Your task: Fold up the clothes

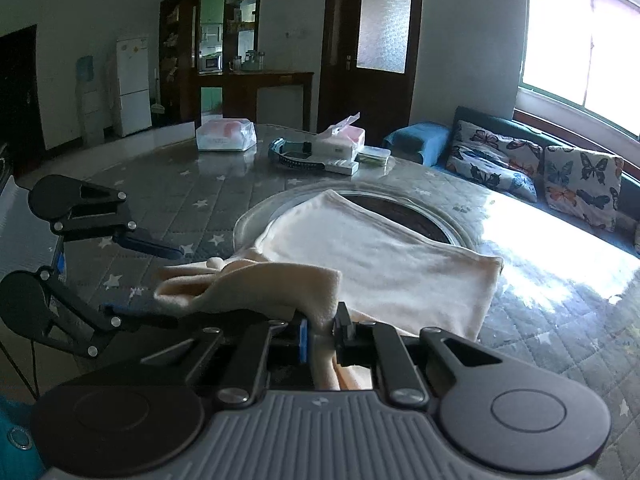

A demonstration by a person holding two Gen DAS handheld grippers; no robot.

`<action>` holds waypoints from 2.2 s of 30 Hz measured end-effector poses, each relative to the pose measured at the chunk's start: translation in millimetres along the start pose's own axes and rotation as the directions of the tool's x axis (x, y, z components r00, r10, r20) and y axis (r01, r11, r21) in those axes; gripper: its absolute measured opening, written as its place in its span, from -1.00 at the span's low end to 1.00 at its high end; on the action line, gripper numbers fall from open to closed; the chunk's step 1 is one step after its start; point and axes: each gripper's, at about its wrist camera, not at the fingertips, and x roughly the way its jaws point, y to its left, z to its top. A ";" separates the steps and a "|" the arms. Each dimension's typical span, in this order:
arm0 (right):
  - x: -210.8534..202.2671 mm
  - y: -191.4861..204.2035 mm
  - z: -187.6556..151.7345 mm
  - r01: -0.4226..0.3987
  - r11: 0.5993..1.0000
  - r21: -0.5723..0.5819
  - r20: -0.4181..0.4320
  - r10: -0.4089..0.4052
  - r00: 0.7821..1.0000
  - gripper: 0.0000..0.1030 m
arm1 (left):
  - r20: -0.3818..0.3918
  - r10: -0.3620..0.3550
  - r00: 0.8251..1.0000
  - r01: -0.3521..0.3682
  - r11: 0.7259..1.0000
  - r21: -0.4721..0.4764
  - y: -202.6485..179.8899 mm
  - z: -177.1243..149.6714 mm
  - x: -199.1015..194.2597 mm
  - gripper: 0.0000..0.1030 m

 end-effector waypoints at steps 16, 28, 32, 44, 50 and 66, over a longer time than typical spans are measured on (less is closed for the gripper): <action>-1.8 0.3 -4.3 0.016 1.000 0.021 0.018 -0.016 1.000 -0.80 | 0.041 0.089 0.995 -0.090 0.995 0.035 -4.3 -2.8 3.1 -0.69; -32.1 15.6 -2.7 -0.008 1.000 -0.029 0.053 0.010 0.999 -0.83 | 0.079 -0.017 0.997 0.028 0.989 -0.142 20.8 9.9 -45.3 -0.88; -55.4 28.7 -4.8 -0.044 0.998 -0.053 0.055 0.047 0.997 -0.83 | 0.094 -0.059 0.994 0.077 0.977 -0.198 26.4 9.1 -74.6 -0.88; -46.1 17.1 18.1 -0.045 0.997 -0.062 0.031 0.047 0.998 -0.83 | 0.099 -0.008 0.995 0.036 0.960 -0.277 57.6 21.8 -46.7 -0.90; -3.3 -15.0 59.1 -0.014 0.995 -0.099 0.008 0.015 1.000 -0.83 | 0.068 0.060 0.996 -0.035 0.946 -0.324 106.8 38.2 6.9 -0.91; 93.0 -79.1 41.9 0.091 0.991 0.102 -0.083 -0.083 0.993 -0.20 | -0.184 0.041 0.982 -0.148 0.771 -0.619 183.4 -15.9 104.6 -0.84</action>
